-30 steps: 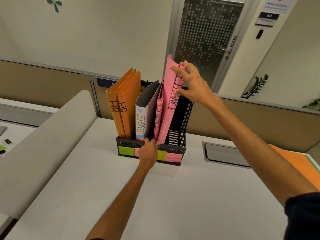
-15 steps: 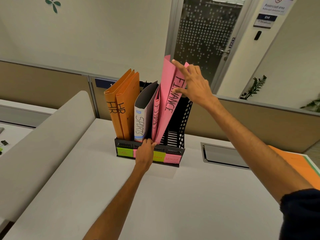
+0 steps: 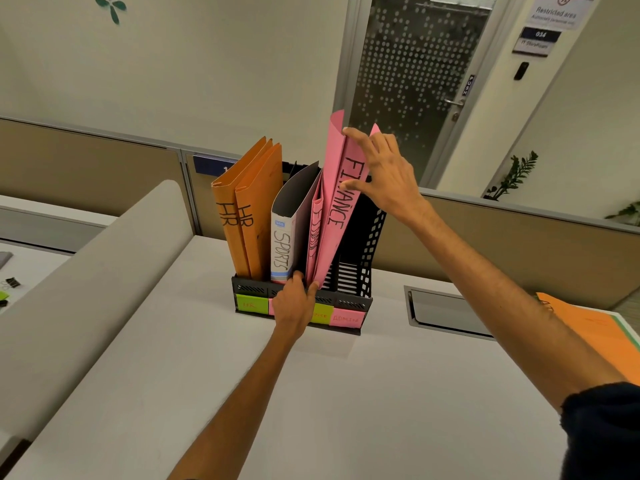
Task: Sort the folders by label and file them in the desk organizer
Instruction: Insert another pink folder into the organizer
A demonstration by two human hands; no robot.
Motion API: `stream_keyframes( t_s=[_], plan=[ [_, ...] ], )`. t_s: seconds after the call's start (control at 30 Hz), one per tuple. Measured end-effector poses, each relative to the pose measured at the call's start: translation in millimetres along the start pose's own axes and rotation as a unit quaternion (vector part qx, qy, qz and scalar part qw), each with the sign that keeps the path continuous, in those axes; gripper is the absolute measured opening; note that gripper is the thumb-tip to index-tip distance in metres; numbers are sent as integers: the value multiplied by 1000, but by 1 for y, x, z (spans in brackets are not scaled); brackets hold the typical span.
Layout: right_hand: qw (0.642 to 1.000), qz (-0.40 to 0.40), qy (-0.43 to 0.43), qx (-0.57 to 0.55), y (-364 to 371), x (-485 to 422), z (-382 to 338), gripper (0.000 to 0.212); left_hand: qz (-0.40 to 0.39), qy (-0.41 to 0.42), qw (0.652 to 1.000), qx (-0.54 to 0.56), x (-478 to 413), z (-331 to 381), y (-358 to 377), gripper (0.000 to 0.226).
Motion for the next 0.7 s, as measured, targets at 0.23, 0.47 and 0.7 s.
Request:
stream_keyframes(
  t_s=[0.23,0.47,0.7],
  plan=[
    [991,-1,15,-133,-2,7,-3,104,-1,-21,999,-27,-2,8,2,58],
    [989,-10,-20,-144,6,14,-30,84,-7,-44,998,-32,-3,8,3,47],
    [973,-128,29,-191,69,47,-46,89,6,-36,999,-6,2,6,3,41]
  ],
)
Point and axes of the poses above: each hand's wrist, its own x-axis away from the middle knuckle, its own y-axis out of the palm, z = x × y, the point moved 7 cm from there along -x, towards the middle knuckle, and after that the axes turned 12 degrees about y, right-handed, at the moved point
